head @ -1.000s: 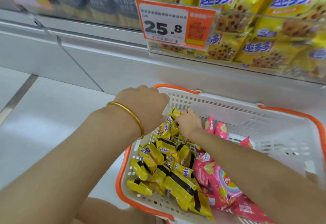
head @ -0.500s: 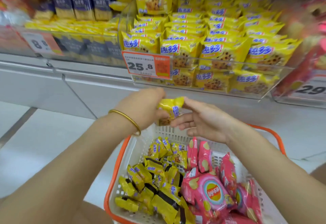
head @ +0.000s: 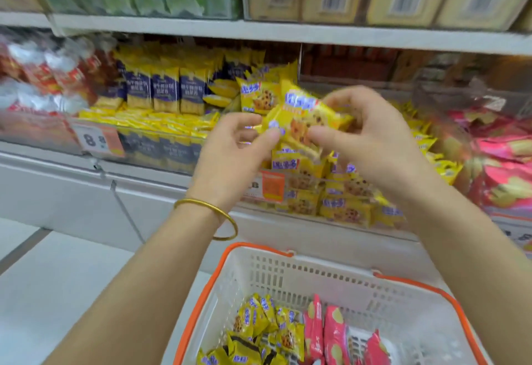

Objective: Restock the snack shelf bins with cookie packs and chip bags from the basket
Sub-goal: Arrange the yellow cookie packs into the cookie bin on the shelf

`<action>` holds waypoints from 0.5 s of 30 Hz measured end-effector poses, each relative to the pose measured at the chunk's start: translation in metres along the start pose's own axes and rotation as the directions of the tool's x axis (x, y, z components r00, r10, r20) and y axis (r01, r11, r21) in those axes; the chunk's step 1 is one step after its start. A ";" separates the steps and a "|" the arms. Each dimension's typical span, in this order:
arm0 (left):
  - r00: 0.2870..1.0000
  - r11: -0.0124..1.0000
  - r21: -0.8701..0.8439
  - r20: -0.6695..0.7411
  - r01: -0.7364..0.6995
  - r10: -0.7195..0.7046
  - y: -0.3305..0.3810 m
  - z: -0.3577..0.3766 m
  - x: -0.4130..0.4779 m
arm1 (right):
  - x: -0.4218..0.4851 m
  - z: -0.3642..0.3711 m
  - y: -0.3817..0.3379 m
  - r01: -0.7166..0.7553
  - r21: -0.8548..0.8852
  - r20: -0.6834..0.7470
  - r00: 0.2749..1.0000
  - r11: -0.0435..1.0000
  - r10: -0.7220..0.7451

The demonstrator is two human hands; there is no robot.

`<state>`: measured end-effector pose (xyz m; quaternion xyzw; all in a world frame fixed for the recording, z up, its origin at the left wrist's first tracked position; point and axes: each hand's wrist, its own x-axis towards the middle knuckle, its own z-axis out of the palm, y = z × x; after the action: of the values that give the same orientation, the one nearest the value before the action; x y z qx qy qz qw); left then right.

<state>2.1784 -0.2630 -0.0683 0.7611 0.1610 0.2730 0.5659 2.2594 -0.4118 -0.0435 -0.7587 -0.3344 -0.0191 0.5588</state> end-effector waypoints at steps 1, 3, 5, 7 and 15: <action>0.989 0.991 0.118 -0.127 -0.065 0.080 -0.002 -0.001 0.006 | 0.019 0.003 -0.001 0.042 -0.049 -0.038 0.998 0.998 -0.044; 0.946 0.847 0.509 -0.172 -0.153 0.274 -0.008 -0.006 0.019 | 0.058 0.014 0.004 0.072 -0.169 -0.063 0.995 0.983 -0.083; 0.946 0.626 0.760 -0.048 -0.174 0.322 -0.016 -0.007 0.027 | 0.090 0.030 0.015 0.075 -0.298 -0.024 0.996 0.952 -0.086; 0.966 0.545 0.821 0.030 -0.171 0.258 -0.022 -0.003 0.029 | 0.113 0.046 0.025 0.123 -0.405 0.049 0.992 0.906 -0.112; 0.977 0.627 0.756 0.080 -0.189 0.199 -0.030 0.001 0.040 | 0.119 0.071 0.037 0.200 -0.652 0.106 0.979 0.732 -0.173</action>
<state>2.2126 -0.2325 -0.0875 0.9390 0.1807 0.2440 0.1615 2.3475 -0.2986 -0.0532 -0.8696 -0.3909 -0.1772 0.2443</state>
